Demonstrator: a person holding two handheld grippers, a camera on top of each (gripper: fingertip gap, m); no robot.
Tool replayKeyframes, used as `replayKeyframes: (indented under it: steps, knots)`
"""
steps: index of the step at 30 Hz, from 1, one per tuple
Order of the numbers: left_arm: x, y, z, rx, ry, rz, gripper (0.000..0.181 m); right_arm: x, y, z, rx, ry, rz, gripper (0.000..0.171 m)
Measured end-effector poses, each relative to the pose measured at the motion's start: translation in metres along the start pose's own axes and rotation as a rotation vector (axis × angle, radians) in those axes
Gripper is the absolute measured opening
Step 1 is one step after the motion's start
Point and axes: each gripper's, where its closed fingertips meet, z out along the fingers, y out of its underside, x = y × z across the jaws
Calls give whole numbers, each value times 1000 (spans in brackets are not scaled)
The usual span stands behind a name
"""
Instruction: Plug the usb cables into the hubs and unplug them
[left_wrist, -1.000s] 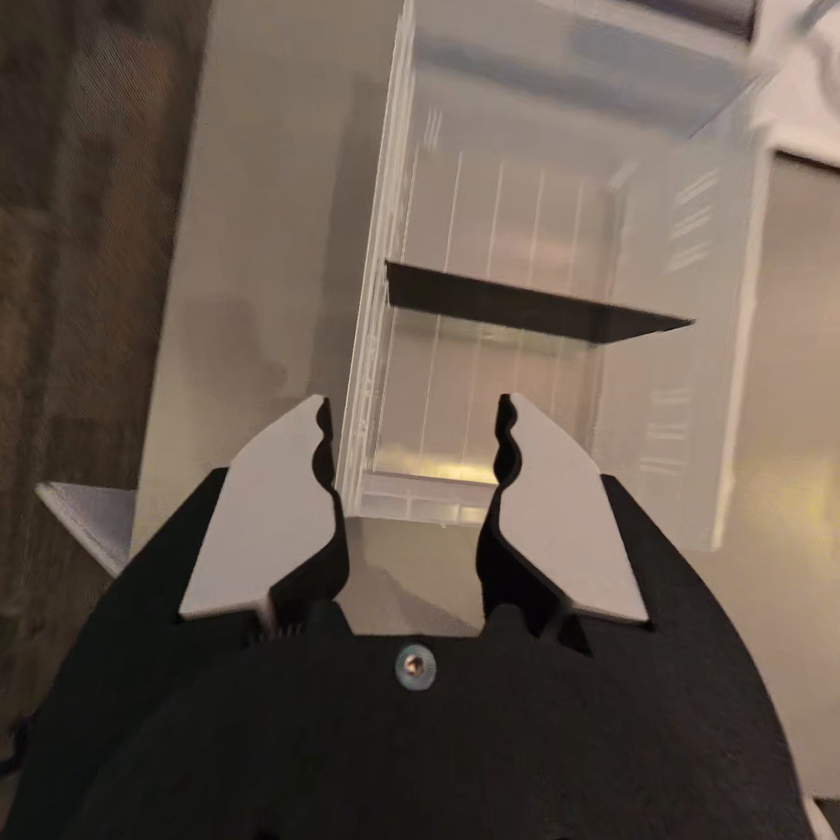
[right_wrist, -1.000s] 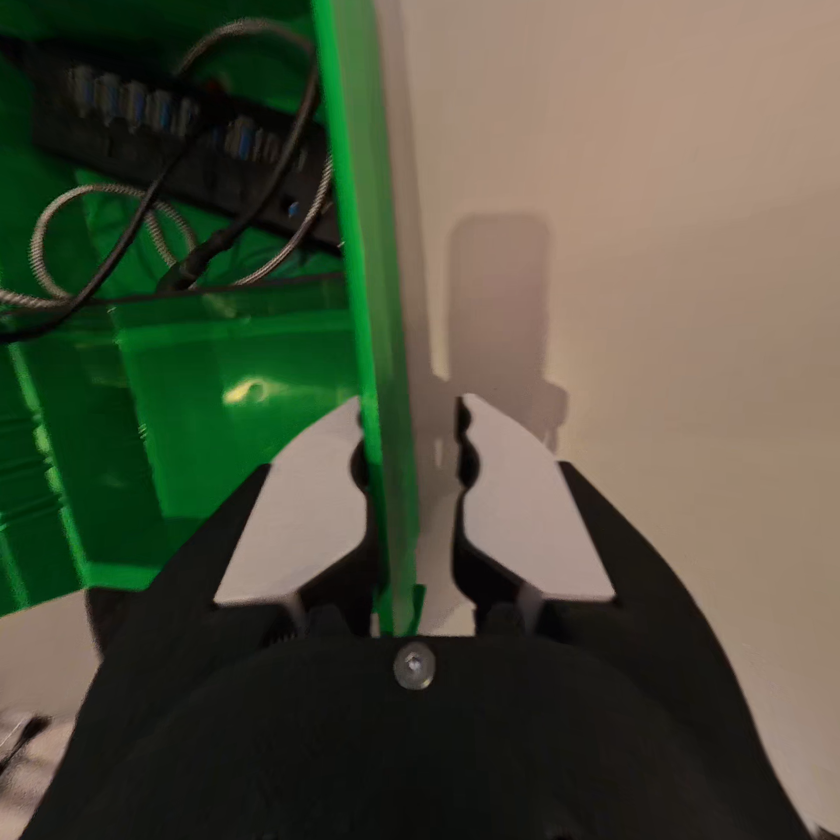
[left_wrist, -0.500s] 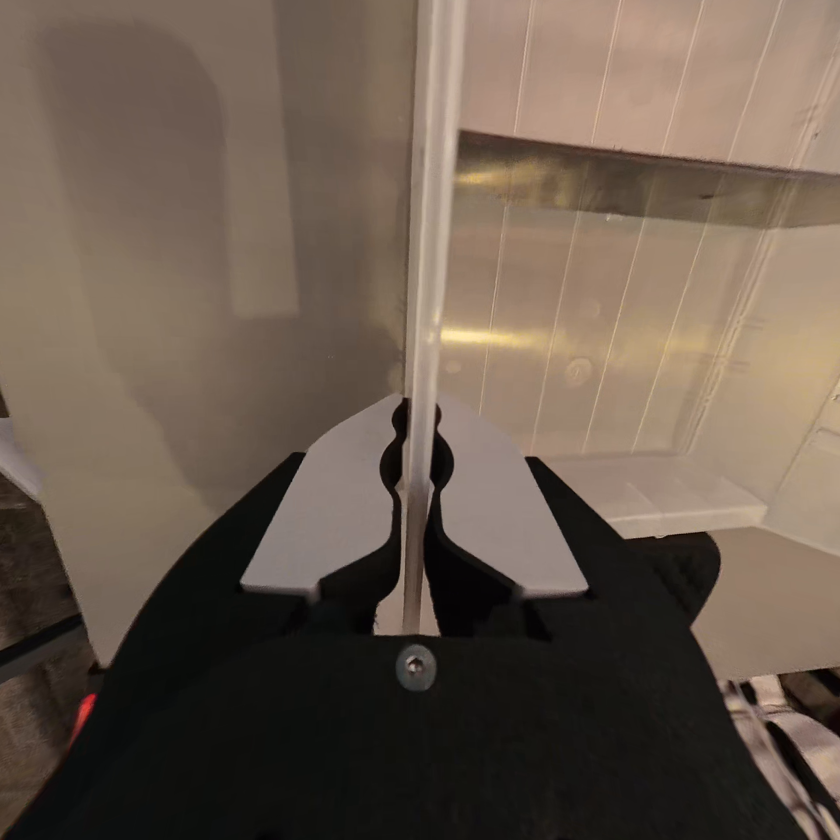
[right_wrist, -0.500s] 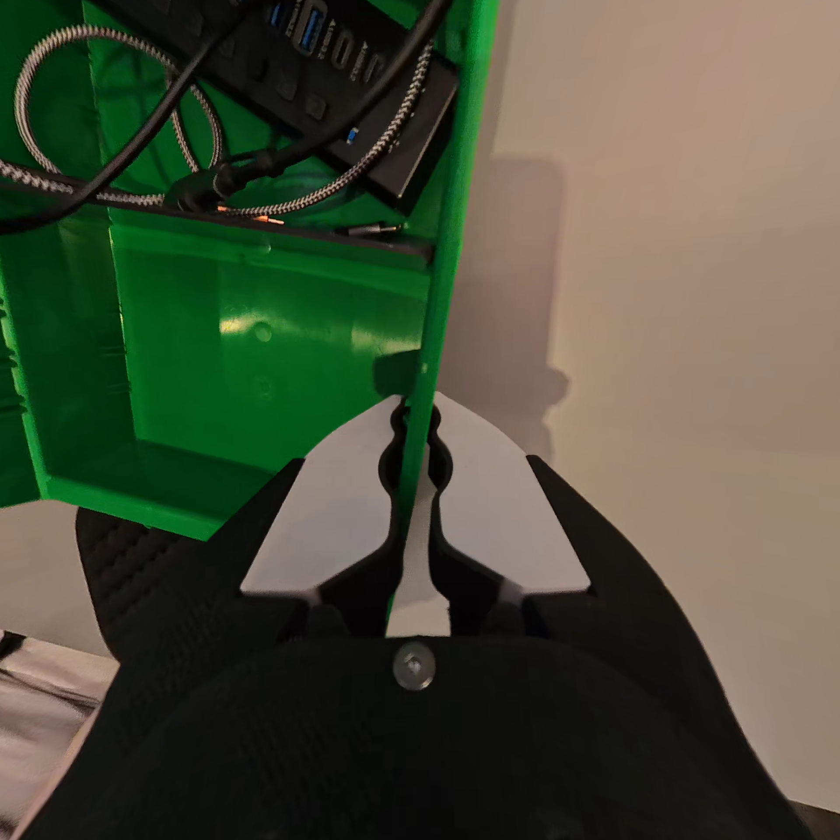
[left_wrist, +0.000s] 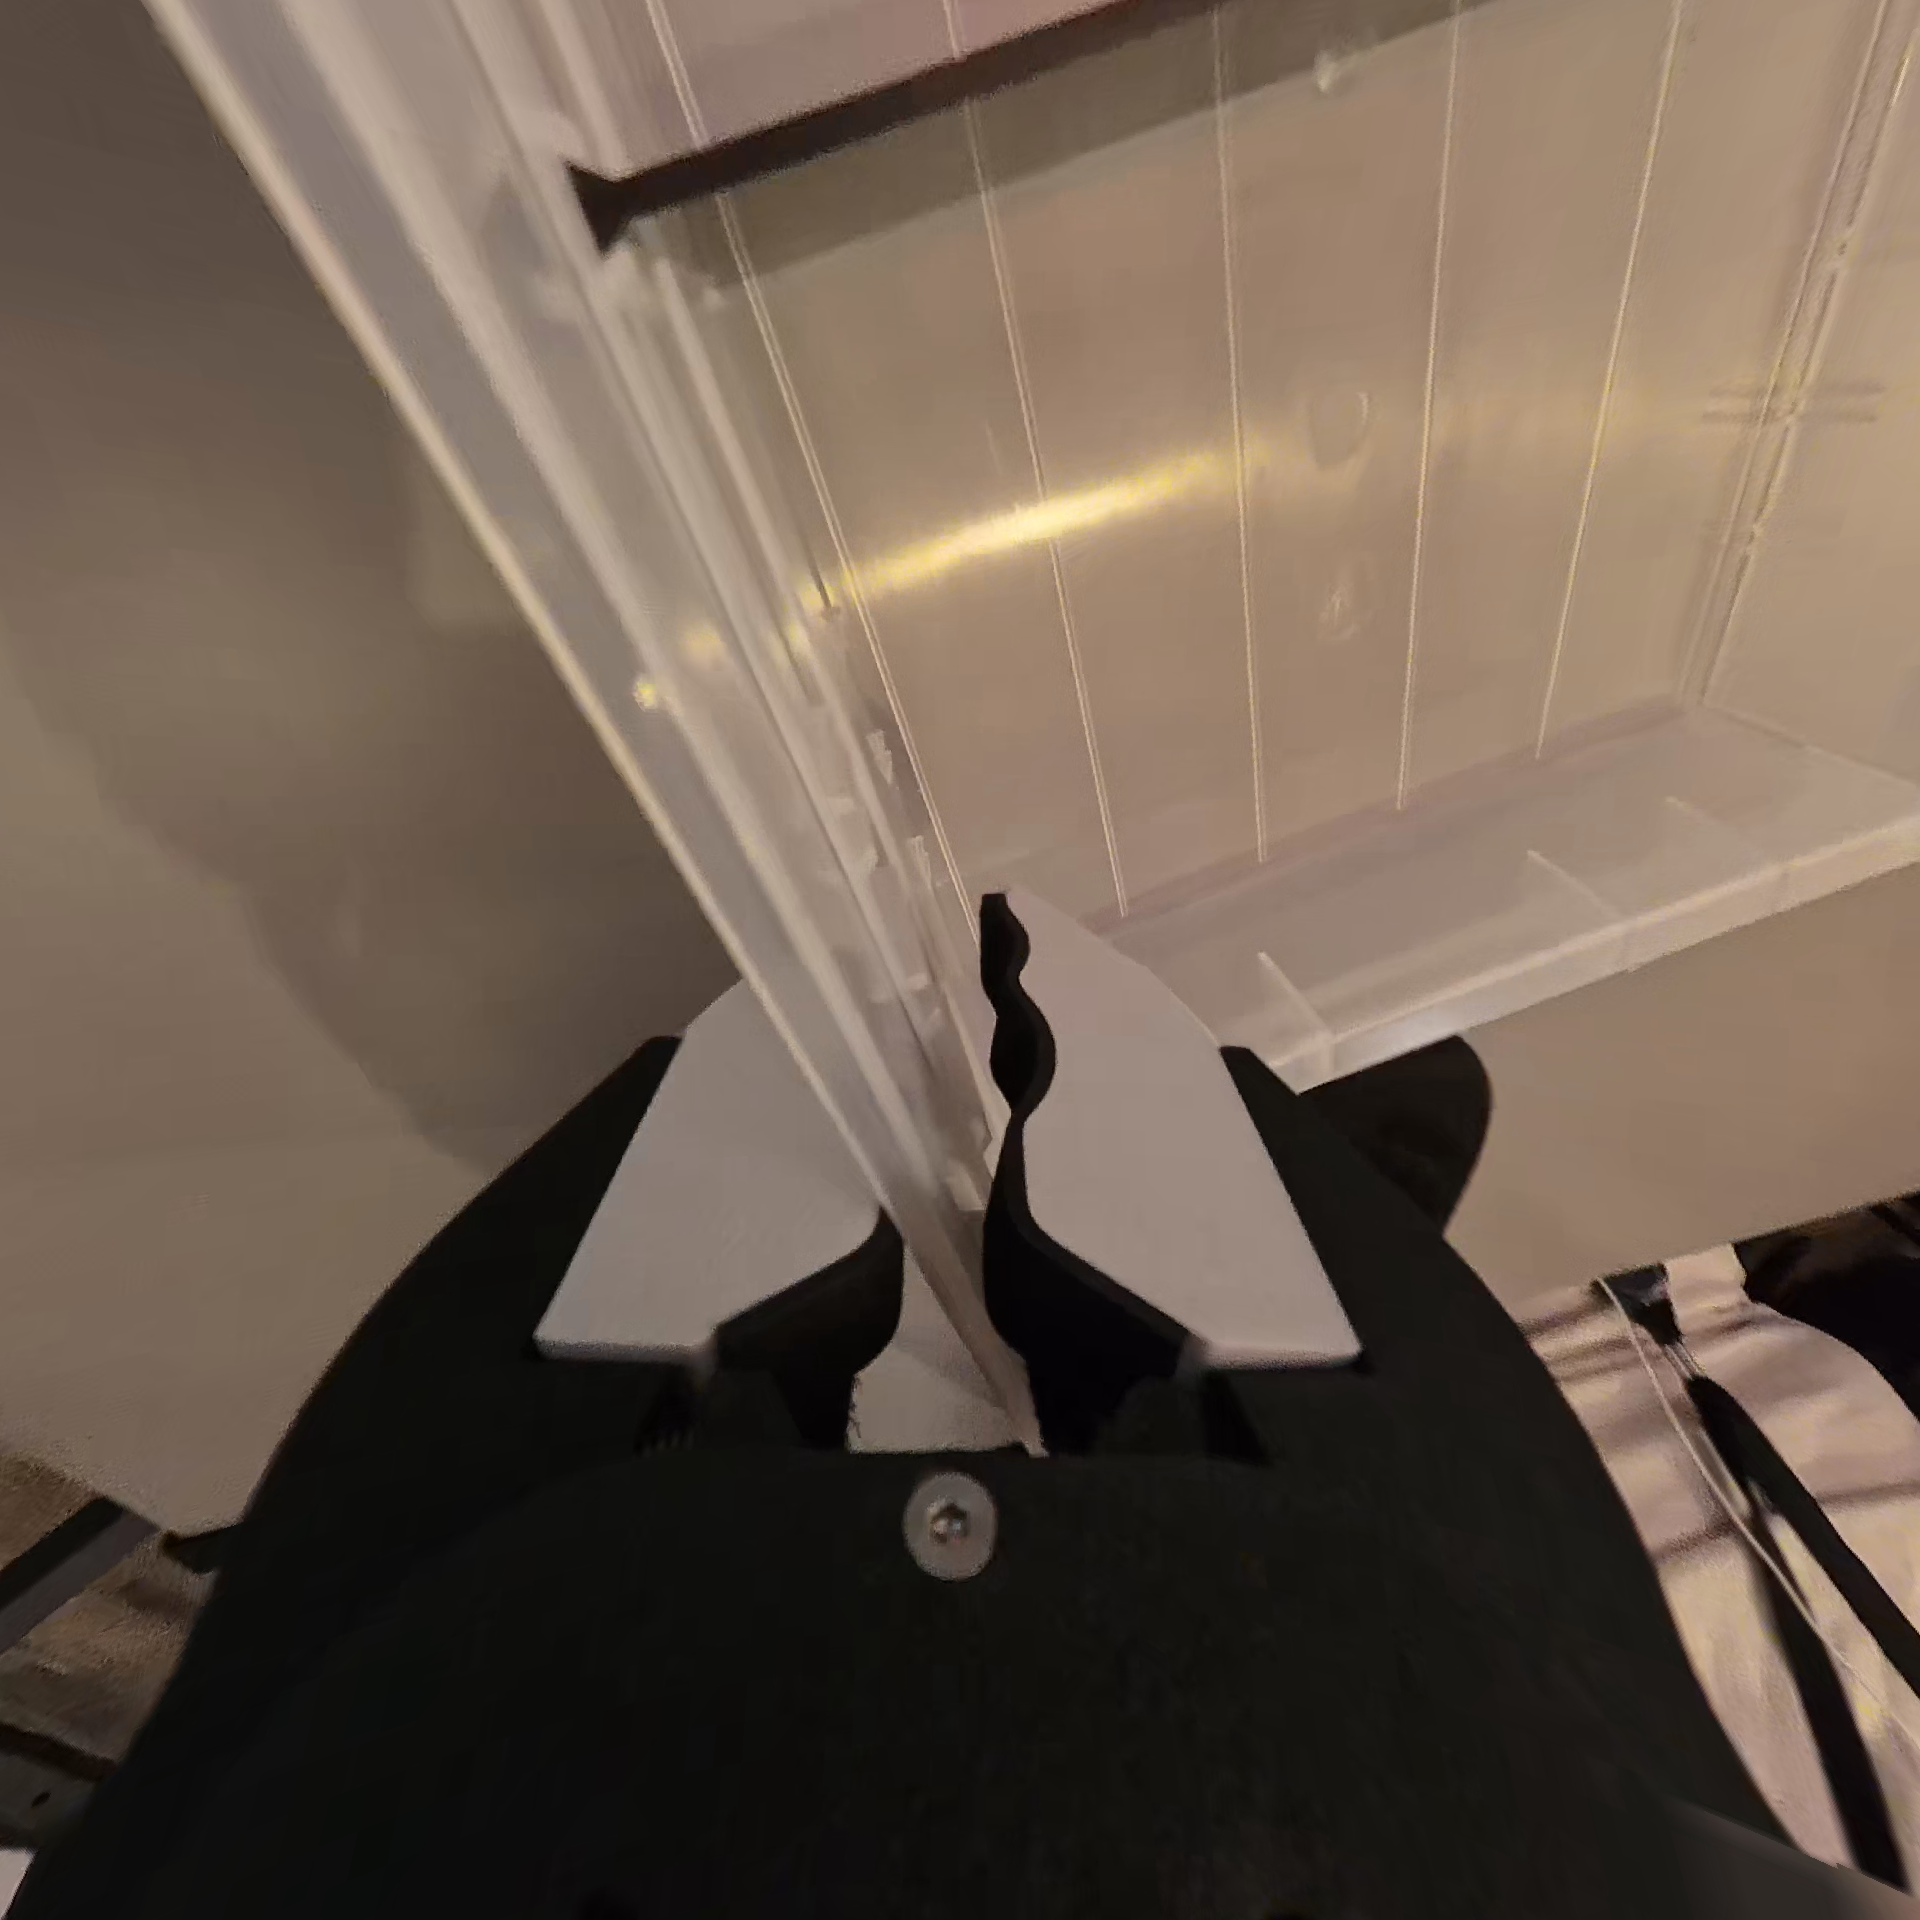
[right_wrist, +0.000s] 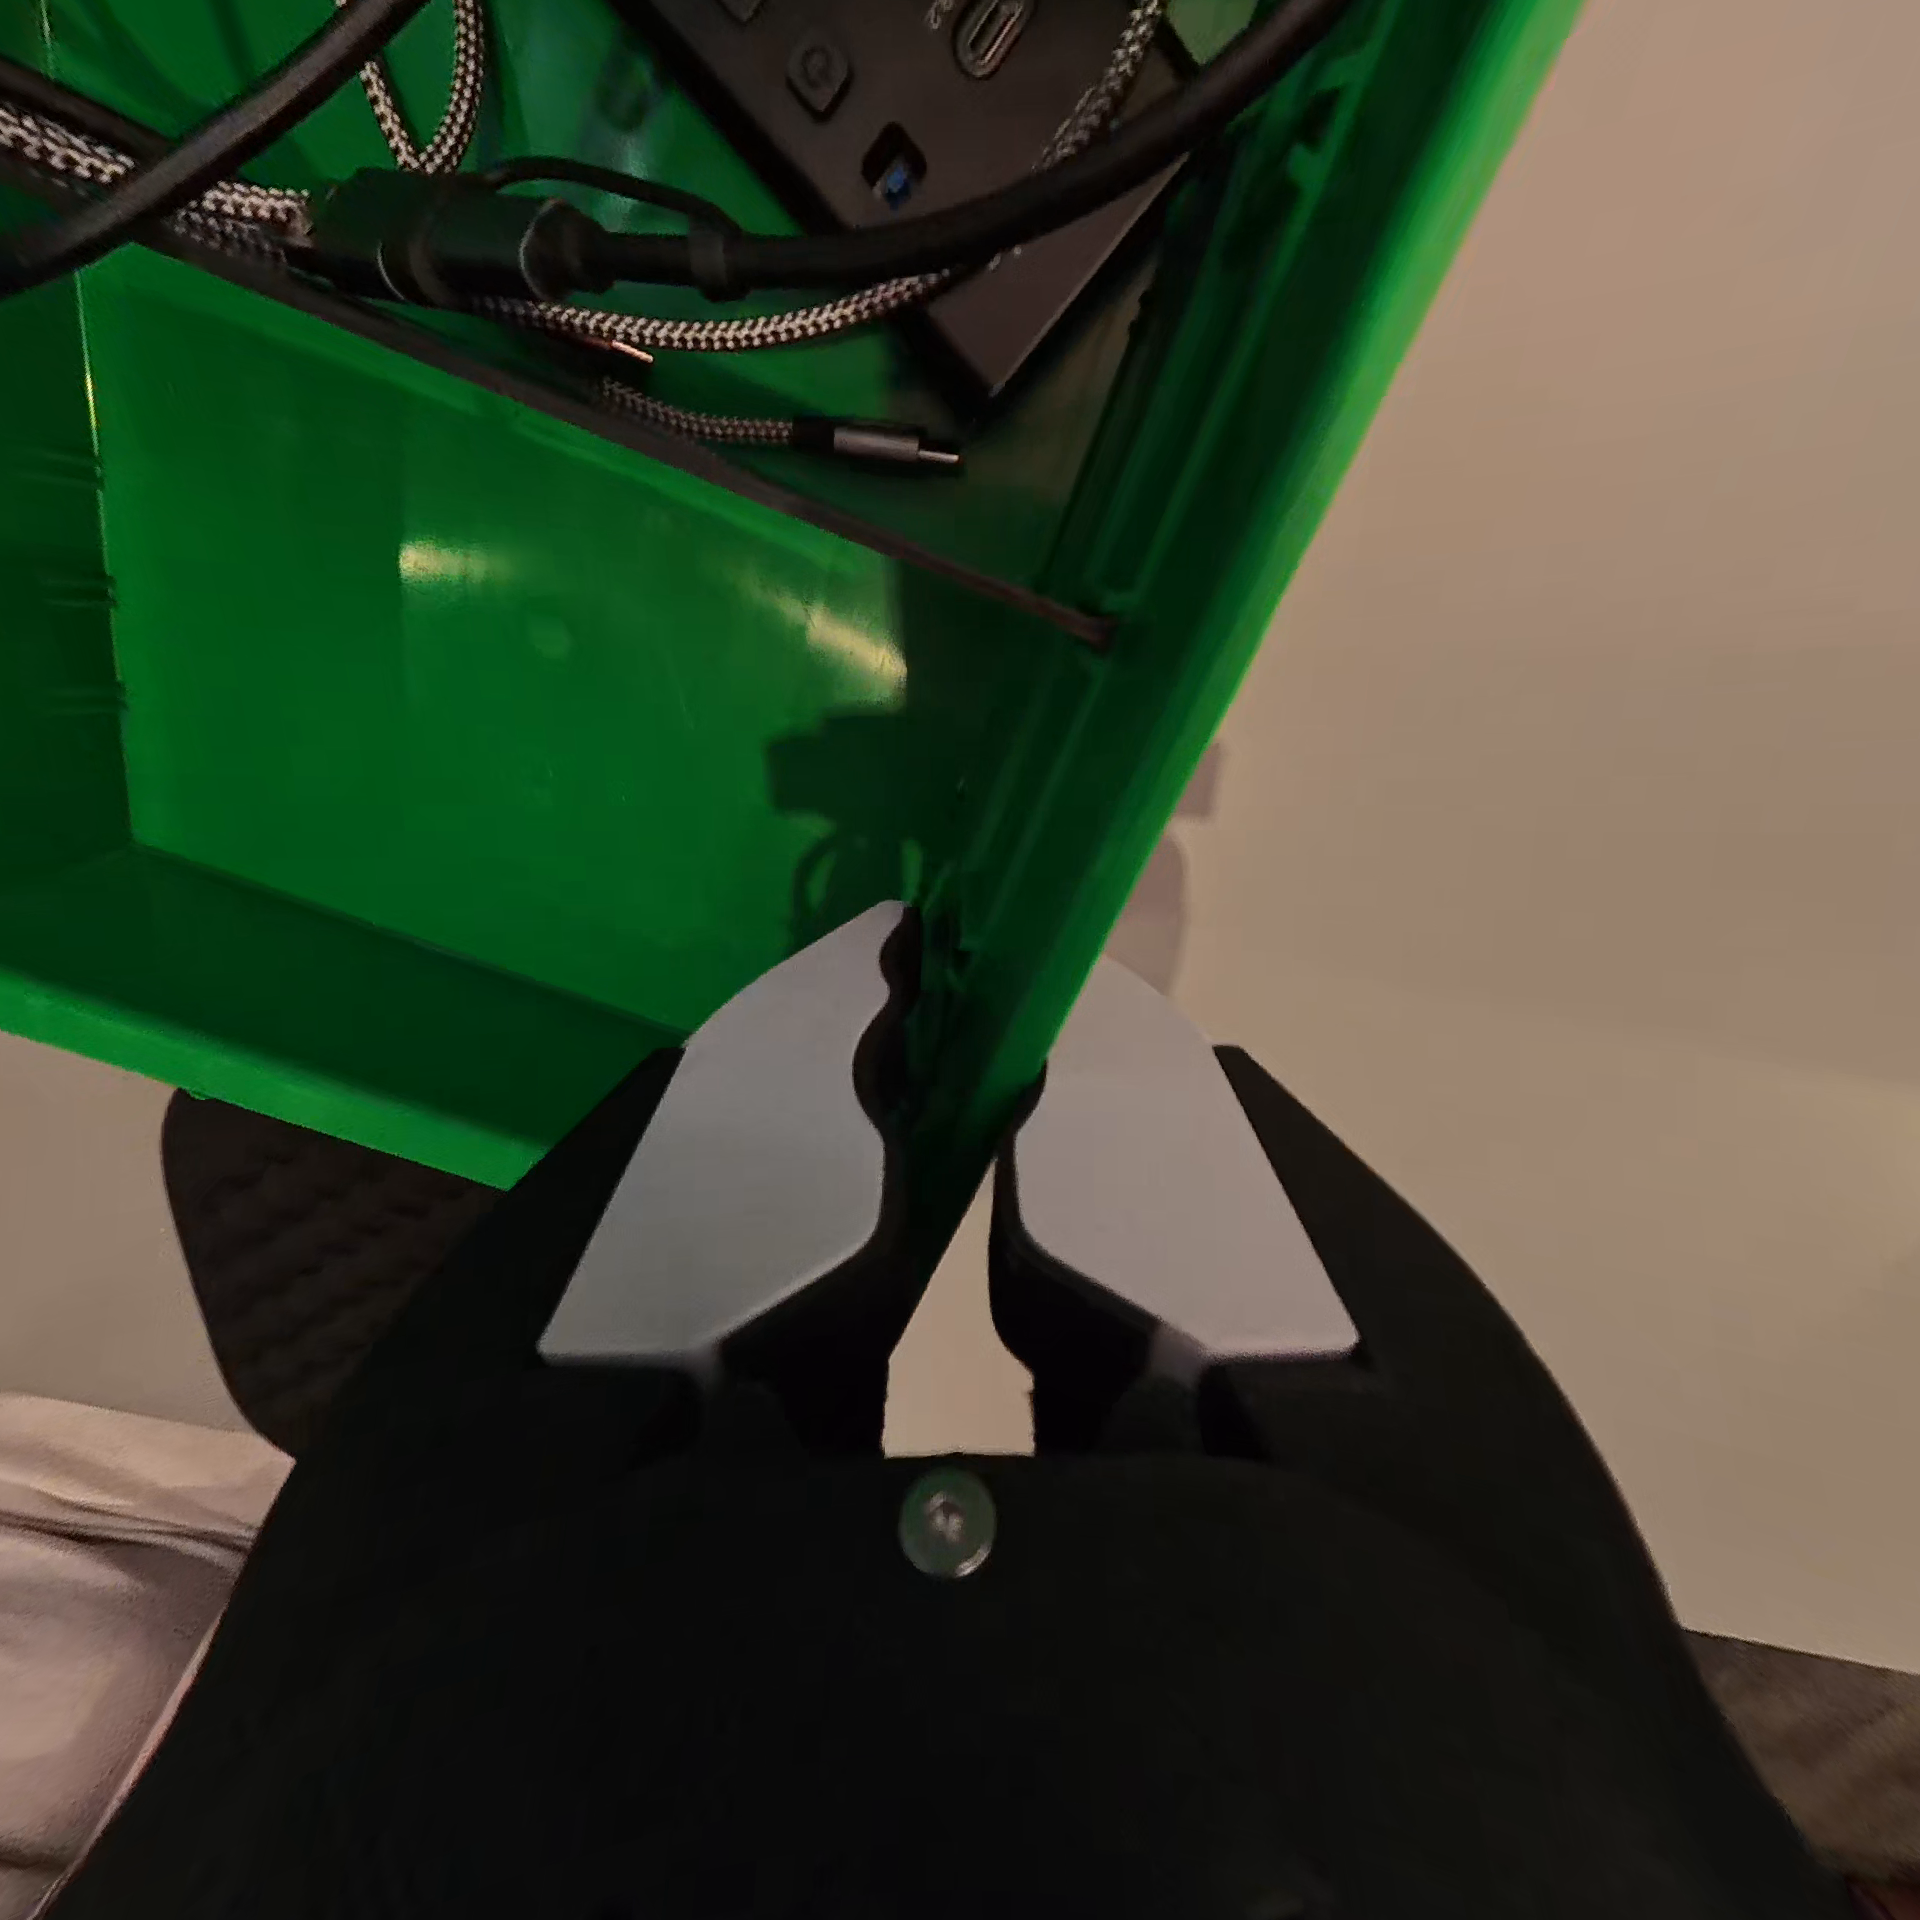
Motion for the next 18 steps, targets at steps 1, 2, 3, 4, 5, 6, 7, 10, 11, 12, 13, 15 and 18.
replayKeyframes:
  steps: [1,2,3,4,5,6,7,10,11,12,13,15,18]
  knots:
    - [8,2,4,-32,13,5,12,-5,-3,1,-1,-3,-12,13]
    - [14,4,8,-70,7,19,14,-9,-6,1,-3,-3,-26,13]
    - [18,7,11,-106,-17,38,18,-14,-9,2,-6,1,-41,13]
    - [22,7,13,-124,-37,46,21,-19,-12,3,-10,3,-54,12]
    - [28,6,14,-131,-43,47,21,-26,-14,4,-15,-1,-65,12]
    - [36,5,15,-140,-29,50,21,-32,-17,5,-21,-3,-77,12]
    - [44,4,17,-146,-9,55,21,-38,-20,6,-26,-1,-91,12]
    - [60,0,20,-162,-28,89,22,-55,-29,8,-47,9,-123,12]
    - [63,-1,21,-168,-44,101,23,-61,-32,9,-50,14,-136,12]
    - [67,-2,22,-172,-55,112,23,-67,-35,10,-53,17,-151,13]
    - [71,-3,23,-174,-62,124,23,-73,-37,11,-56,17,-162,14]
    - [78,-5,25,-179,-80,148,23,-85,-40,12,-68,13,-173,14]
    - [85,-8,28,-185,-130,185,23,-96,-40,13,-101,43,-193,18]
